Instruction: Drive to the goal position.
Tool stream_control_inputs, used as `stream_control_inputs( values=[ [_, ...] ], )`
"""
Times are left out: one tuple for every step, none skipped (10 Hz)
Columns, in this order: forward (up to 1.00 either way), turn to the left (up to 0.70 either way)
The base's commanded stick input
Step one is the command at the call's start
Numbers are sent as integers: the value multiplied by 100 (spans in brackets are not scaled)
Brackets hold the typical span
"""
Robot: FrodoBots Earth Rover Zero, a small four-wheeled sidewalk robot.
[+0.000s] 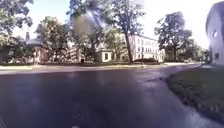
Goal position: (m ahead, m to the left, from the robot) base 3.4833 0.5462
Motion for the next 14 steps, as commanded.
stream_control_inputs(
  values=[
    [50,-40],
    [50,-50],
    [50,-50],
    [50,-50],
    [50,-50],
    [50,-50],
    [50,-38],
    [50,0],
    [50,0],
    [50,0],
    [50,0],
    [50,0],
    [50,0],
    [50,0]
  ],
)
